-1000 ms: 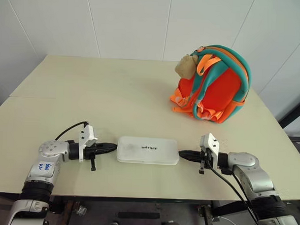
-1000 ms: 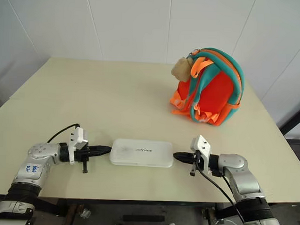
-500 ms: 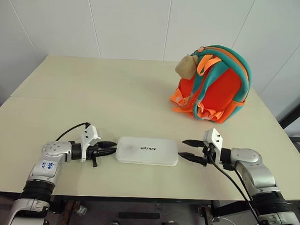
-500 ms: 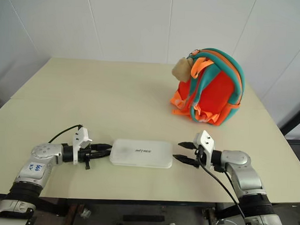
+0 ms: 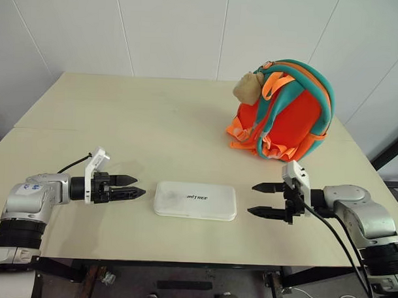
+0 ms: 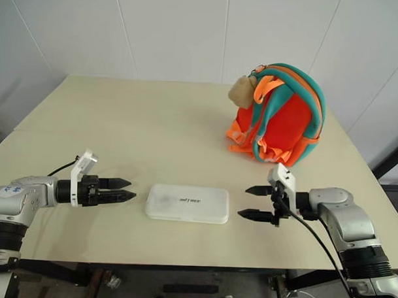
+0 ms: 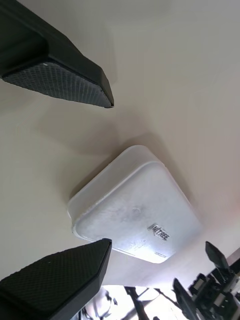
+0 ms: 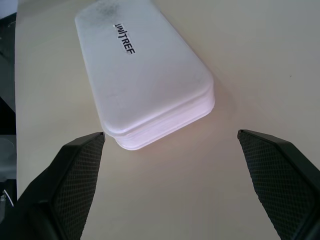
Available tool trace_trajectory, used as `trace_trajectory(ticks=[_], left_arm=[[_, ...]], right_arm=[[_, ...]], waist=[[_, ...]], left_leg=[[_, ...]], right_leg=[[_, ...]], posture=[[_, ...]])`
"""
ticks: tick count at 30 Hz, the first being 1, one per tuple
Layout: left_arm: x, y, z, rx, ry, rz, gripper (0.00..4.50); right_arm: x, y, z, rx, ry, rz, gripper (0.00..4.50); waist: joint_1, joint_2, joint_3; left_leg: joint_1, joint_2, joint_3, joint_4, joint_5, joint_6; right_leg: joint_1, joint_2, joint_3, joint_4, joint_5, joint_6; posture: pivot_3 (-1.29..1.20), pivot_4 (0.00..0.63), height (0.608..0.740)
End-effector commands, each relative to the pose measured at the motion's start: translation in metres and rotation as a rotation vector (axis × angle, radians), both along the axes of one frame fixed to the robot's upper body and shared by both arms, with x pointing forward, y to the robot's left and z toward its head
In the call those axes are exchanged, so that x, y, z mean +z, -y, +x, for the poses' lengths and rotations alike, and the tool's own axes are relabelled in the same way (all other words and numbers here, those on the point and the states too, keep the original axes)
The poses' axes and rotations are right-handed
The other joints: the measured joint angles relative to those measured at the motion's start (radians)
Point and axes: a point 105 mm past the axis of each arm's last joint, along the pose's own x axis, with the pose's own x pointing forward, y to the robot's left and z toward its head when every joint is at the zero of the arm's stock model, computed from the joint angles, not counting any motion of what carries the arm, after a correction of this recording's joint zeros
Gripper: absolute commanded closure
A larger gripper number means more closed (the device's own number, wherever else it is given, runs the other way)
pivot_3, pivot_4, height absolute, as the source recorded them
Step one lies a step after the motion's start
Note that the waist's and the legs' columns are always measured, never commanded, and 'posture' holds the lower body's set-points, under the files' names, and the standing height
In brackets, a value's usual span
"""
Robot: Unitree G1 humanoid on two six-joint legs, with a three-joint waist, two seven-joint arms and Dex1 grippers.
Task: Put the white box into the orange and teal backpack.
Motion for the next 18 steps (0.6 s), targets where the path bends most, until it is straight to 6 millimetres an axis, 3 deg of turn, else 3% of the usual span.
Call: trace_trajectory(ticks=[1,7,18], left_arm=[[-0.006,0.009,0.0,0.021,-0.19,-0.093,0.03],[-0.019,0.03,-0.006,-0.047,-0.316,-0.109,0.03],[-0.022,0.061,-0.015,-0.116,-0.441,-0.169,0.03]], right_arm=[[-0.003,-0.009,-0.004,0.027,-0.001,-0.016,0.0],[-0.008,-0.025,-0.003,0.041,-0.042,-0.011,0.0],[-0.006,-0.052,-0.001,0.073,-0.008,0.046,0.0]], waist=[[0.0,0.0,0.0],[0.001,0.0,0.0],[0.002,0.0,0.0]], left_leg=[[0.0,0.0,0.0,0.0,0.0,0.0],[0.0,0.0,0.0,0.0,0.0,0.0],[0.0,0.0,-0.001,0.0,0.0,0.0]], right_leg=[[0.0,0.0,0.0,0.0,0.0,0.0],[0.0,0.0,0.0,0.0,0.0,0.0],[0.0,0.0,0.0,0.0,0.0,0.0]], posture=[[0.0,0.15,0.74],[0.0,0.15,0.74],[0.0,0.15,0.74]])
